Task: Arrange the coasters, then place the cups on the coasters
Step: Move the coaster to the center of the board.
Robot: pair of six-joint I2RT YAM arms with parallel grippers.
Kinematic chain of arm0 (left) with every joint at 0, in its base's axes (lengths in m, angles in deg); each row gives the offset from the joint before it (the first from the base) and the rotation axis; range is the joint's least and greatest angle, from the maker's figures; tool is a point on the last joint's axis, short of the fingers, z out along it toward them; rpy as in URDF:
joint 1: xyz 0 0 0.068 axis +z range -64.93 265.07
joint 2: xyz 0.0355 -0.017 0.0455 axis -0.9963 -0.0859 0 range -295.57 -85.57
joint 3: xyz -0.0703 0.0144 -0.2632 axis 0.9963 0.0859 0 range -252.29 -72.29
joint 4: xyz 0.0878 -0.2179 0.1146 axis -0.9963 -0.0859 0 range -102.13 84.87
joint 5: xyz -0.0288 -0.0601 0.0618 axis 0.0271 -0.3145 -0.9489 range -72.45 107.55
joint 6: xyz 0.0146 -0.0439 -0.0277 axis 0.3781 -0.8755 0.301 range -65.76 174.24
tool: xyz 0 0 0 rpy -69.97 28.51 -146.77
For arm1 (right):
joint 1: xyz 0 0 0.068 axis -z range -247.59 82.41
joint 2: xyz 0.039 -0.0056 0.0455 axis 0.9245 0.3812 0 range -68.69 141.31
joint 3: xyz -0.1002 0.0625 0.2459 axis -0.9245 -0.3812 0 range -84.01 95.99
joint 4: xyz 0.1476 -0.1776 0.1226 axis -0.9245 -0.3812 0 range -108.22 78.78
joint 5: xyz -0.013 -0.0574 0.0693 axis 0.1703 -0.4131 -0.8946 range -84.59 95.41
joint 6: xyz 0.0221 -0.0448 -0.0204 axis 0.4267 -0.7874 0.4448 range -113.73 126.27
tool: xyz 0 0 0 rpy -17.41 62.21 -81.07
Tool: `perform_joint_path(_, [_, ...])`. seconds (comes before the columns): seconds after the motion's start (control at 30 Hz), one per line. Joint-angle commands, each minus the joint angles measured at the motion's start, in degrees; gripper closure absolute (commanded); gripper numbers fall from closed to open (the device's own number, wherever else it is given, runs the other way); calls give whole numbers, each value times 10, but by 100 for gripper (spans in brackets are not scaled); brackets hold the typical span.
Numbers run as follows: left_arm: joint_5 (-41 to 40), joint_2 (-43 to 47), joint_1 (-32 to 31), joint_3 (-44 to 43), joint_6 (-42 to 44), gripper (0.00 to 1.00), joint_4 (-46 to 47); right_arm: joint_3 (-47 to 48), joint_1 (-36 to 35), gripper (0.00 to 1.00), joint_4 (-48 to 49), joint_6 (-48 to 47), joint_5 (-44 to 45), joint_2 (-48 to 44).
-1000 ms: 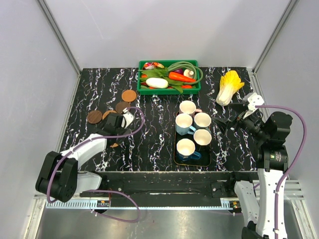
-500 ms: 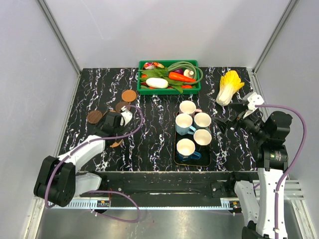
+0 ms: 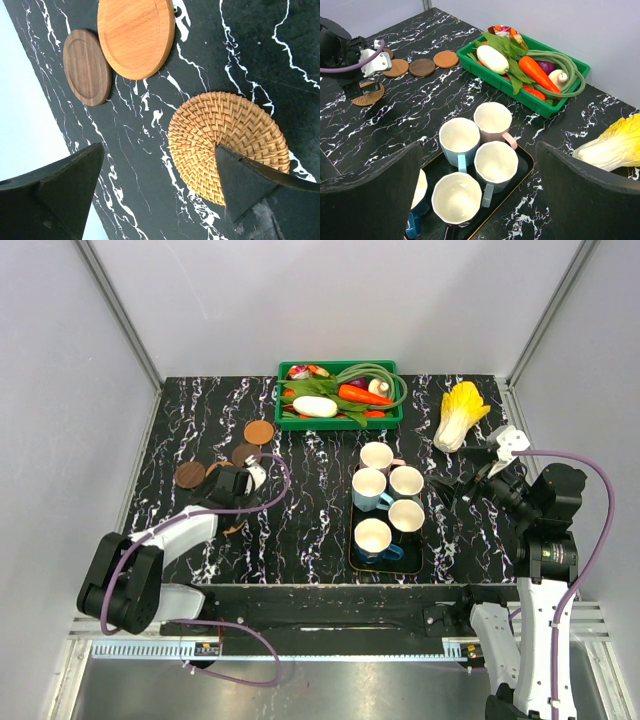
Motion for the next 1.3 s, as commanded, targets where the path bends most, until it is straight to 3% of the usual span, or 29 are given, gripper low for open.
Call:
perform_joint_path(0.0, [6,-22,3,2,-2,1,20,4,-1,1,7,-5,3,-2])
perform_joint_path(0.37, [-4,-110,4,-40,14,1,50,2,-1,0,8,-7,5,-1])
perform_joint_path(0.8, [44,-61,4,-28,-9,1,64,3,-1,0,8,-7,5,2])
perform_joint_path(1.27, [1,-53,19,-18,-26,1,127,3,-1,0,7,-6,4,5])
